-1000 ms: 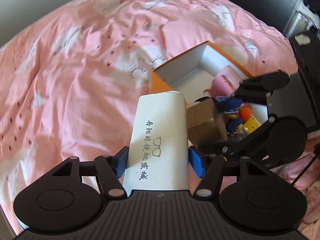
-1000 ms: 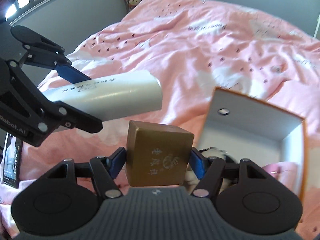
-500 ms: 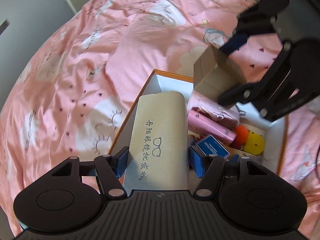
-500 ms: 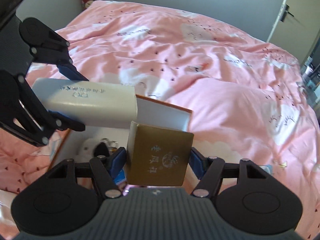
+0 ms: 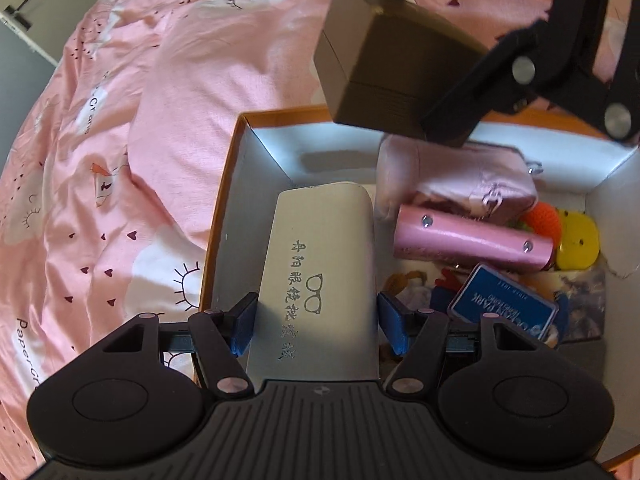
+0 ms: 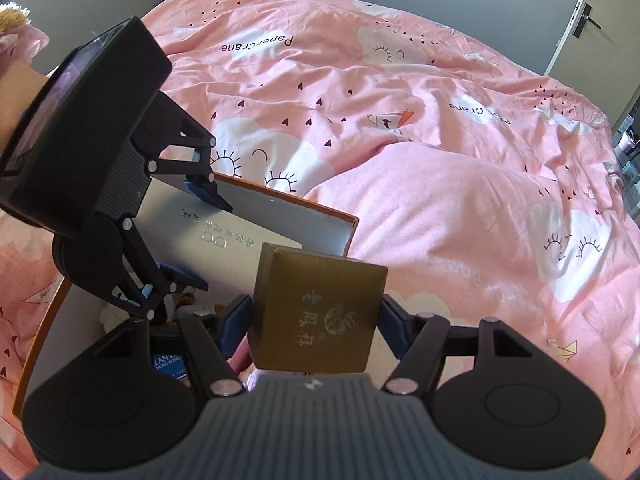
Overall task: Organize objects
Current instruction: 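Lower the white cylinder and gold box into the box and open both grippers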
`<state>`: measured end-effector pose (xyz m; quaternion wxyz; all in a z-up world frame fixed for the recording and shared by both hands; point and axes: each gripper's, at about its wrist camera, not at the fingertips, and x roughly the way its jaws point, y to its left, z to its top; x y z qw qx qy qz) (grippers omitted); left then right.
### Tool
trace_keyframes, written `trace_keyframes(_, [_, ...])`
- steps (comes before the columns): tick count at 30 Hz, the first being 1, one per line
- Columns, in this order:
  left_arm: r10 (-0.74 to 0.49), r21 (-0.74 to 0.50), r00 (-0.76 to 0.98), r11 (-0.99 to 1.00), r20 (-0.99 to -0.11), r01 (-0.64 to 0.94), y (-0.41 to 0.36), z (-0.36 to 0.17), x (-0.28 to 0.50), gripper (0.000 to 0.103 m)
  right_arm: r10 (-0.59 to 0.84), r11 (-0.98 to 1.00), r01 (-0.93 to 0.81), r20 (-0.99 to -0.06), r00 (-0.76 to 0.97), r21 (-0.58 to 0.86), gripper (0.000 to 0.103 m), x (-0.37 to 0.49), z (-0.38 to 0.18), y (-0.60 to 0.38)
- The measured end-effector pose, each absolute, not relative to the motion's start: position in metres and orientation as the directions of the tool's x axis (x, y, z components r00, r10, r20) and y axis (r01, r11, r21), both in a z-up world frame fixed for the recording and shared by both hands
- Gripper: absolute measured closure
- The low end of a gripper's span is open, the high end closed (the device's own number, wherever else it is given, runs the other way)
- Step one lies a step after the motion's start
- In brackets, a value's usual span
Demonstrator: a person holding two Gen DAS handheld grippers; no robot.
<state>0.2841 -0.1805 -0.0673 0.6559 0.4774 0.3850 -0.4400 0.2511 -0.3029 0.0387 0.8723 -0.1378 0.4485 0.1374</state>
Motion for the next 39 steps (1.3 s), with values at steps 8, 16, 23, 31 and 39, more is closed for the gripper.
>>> trace_keyframes(8, [-0.149, 0.309, 0.329, 0.143, -0.932, 0.940, -0.174, -0.094, 0.294, 0.029, 0.114, 0.920, -0.371, -0.822, 0.558, -0.124, 0.034, 0.261, 0.034, -0.300])
trace_keyframes(16, [-0.112, 0.318, 0.329, 0.105, -0.938, 0.942, -0.173, -0.096, 0.290, 0.025, 0.098, 0.908, -0.390, -0.831, 0.548, -0.150, 0.035, 0.260, 0.031, -0.295])
trace_keyframes(23, [-0.105, 0.342, 0.352, 0.101, -0.930, 0.934, -0.162, -0.086, 0.284, 0.025, 0.082, 0.879, -0.431, -0.828, 0.554, -0.202, 0.035, 0.259, 0.030, -0.291])
trace_keyframes(31, [-0.164, 0.306, 0.367, 0.308, -0.916, 0.901, -0.143, -0.052, 0.285, 0.028, 0.067, 0.737, -0.576, -0.809, 0.584, -0.354, 0.035, 0.265, 0.031, -0.266])
trace_keyframes(39, [-0.203, 0.211, 0.383, 0.566, -0.901, 0.797, -0.125, -0.034, 0.292, 0.029, -0.034, 0.545, -0.722, -0.872, 0.489, -0.426, 0.040, 0.299, 0.006, -0.238])
